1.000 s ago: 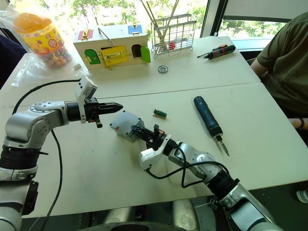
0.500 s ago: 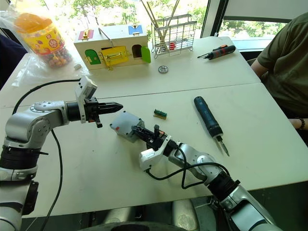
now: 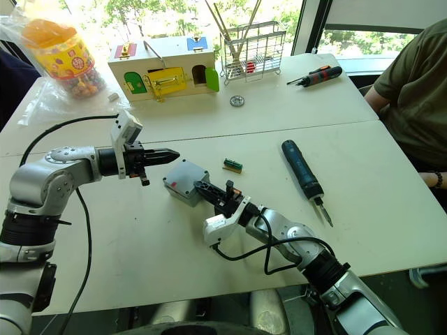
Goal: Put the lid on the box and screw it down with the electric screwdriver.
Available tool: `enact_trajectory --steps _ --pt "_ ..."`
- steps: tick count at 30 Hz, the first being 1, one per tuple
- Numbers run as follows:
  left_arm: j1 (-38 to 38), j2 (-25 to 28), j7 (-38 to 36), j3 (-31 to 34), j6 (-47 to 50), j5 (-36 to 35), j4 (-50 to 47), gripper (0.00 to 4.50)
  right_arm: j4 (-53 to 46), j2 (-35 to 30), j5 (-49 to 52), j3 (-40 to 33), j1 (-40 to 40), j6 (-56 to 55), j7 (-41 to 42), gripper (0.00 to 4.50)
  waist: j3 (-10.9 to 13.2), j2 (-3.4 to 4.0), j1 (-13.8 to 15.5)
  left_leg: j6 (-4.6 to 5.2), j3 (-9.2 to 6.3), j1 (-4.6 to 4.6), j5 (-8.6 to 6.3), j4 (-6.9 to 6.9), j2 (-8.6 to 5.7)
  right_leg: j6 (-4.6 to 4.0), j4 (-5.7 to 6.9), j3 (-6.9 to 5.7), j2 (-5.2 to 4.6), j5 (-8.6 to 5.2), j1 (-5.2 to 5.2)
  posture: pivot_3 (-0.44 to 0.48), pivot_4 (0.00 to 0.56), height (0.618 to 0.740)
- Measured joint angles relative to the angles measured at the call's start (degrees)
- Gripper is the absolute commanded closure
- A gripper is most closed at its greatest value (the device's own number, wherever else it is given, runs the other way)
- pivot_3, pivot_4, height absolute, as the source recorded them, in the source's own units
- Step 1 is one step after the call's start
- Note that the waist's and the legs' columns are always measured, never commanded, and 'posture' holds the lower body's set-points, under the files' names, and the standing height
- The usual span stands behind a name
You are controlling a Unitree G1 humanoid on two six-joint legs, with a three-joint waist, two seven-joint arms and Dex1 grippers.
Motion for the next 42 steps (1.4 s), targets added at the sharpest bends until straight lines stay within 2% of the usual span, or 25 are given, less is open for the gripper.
enact_trajectory --steps 18,24,26,28,32,42 --pt "0.75 0.0 0.45 -0.02 -0.34 0.31 0.0 4.45 0.03 -0.54 1.66 0.08 -1.35 -0.97 3.81 4.38 -0.4 -0.01 -0.02 0.0 -0.01 0.05 0.0 -0.02 0.01 0.0 0.0 0.0 0.01 0.0 0.04 0.0 0.15 0.74" --pt "2.66 0.89 -1.28 -3.64 -3.01 3.52 -0.35 4.45 -0.2 -0.71 1.79 0.03 -0.68 -0.86 3.81 4.38 -0.45 -0.02 0.13 0.01 -0.01 0.48 -0.01 -0.21 0.01 -0.01 -0.13 0.02 0.01 -0.01 0.46 0.0 0.15 0.74" --pt "3.11 0.92 -2.2 -5.53 -4.08 4.84 -0.34 4.5 -0.06 -0.74 1.81 0.07 -0.56 -0.8 4.3 3.34 -0.45 -0.02 0.36 0.03 -0.02 0.72 -0.02 -0.28 0.01 -0.02 -0.33 0.02 0.02 -0.03 0.75 0.0 0.15 0.74" --pt "3.29 1.53 -3.4 -6.64 -4.72 5.75 -0.32 4.5 -0.19 -0.81 2.59 -0.24 -0.34 -1.02 4.37 2.51 -0.48 -0.05 0.31 0.04 -0.02 0.86 -0.03 -0.34 0.09 -0.01 -0.76 0.01 0.1 -0.03 0.93 0.0 0.15 0.74" --pt "3.88 3.22 -4.98 -8.8 -8.42 9.05 -0.31 4.5 -0.82 -0.8 2.93 -0.67 -0.55 -1.33 4.34 1.12 -1.2 -0.03 0.18 0.06 -0.02 0.97 -0.05 -0.42 0.12 -0.01 -0.83 0.01 0.11 -0.03 0.93 0.0 0.15 0.74" --pt "4.87 3.13 -5.55 -10.15 -14.12 13.0 1.54 4.5 -1.6 -1.65 2.92 -1.04 0.3 -1.04 4.73 1.12 -2.04 0.06 1.04 0.1 -0.03 1.05 -0.07 -0.47 0.11 -0.02 -0.91 0.02 0.11 -0.04 1.03 0.0 0.15 0.74"
